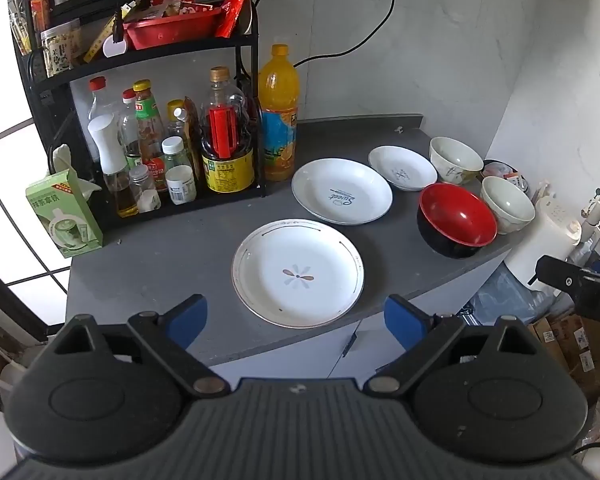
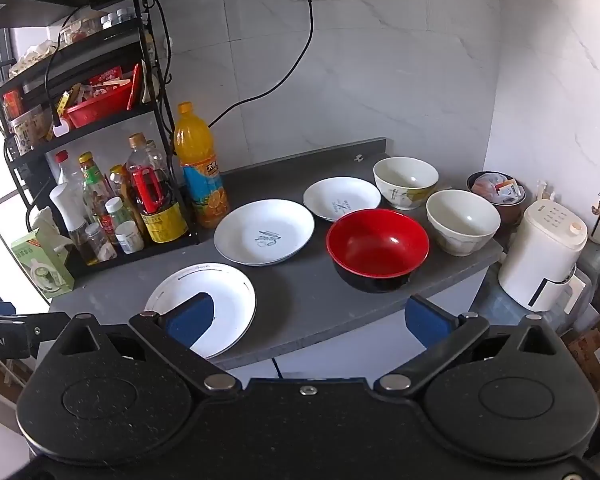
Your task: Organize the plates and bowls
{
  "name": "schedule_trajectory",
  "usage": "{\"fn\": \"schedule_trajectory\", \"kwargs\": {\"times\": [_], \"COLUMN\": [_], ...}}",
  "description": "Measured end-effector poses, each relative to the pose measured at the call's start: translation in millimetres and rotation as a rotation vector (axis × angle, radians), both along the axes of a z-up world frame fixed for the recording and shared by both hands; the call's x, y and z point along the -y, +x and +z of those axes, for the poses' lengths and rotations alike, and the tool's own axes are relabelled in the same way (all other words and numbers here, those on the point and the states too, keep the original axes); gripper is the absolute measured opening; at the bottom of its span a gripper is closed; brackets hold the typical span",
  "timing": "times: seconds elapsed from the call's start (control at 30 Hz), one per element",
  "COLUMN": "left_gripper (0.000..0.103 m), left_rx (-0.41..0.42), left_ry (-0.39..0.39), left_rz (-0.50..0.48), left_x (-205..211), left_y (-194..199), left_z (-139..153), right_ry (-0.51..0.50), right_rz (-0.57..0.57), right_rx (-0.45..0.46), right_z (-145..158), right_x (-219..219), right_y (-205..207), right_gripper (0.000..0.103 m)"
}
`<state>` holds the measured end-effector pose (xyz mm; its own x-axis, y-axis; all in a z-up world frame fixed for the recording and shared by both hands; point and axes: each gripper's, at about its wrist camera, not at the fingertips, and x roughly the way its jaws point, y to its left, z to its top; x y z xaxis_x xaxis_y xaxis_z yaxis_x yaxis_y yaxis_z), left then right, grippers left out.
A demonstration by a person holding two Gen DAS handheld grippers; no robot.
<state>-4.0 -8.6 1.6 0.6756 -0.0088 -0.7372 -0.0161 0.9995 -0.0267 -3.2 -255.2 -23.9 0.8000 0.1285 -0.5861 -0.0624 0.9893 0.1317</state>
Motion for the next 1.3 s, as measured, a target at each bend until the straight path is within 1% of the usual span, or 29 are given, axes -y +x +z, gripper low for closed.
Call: {"fn": "schedule_trajectory", "kwargs": {"times": [0.17, 0.2, 0.93, 1.03, 1.13, 1.23, 1.3], "left_gripper": [0.094, 0.094, 0.094, 0.094, 0.094, 0.094, 0.094], "left_rx": [-0.003, 0.002, 0.005, 0.008, 0.008, 0.008, 0.008], "left_ry": [-0.01, -0.016, -0.03, -0.029, -0.028, -0.028, -0.029], "left_rz": [-0.004, -0.009, -0.011, -0.014, -0.013, -0.015, -0.014], "left_x": [1.0, -2.3, -3.6, -1.1, 0.3, -1.0, -0.8], "left_y": [-1.8, -5.3, -15.2, -16.5, -17.7, -18.4, -19.2], "left_z": [1.5, 0.8, 3.3, 4.7, 5.2, 5.0, 5.1], "right_ry": [0.0, -0.006, -0.019, -0.049, 0.004, -0.011, -0.004], "right_rz": [-0.003, -0.006, -0.025, -0.044, -0.045, -0.039, -0.036], "right_rx": [0.002, 0.0, -0.007, 0.006, -0.006, 0.004, -0.001], "right_z": [-1.1, 2.6, 3.0, 4.2, 5.4, 6.4, 4.7], "right_x": [4.1, -0.9, -4.3, -6.1, 0.2, 0.2, 1.4], "right_y": [-4.4, -4.0, -19.7, -21.3, -20.2, -20.7, -21.2], "right_gripper": [0.103, 0.103, 0.103, 0.103, 0.103, 0.103, 0.103]}}
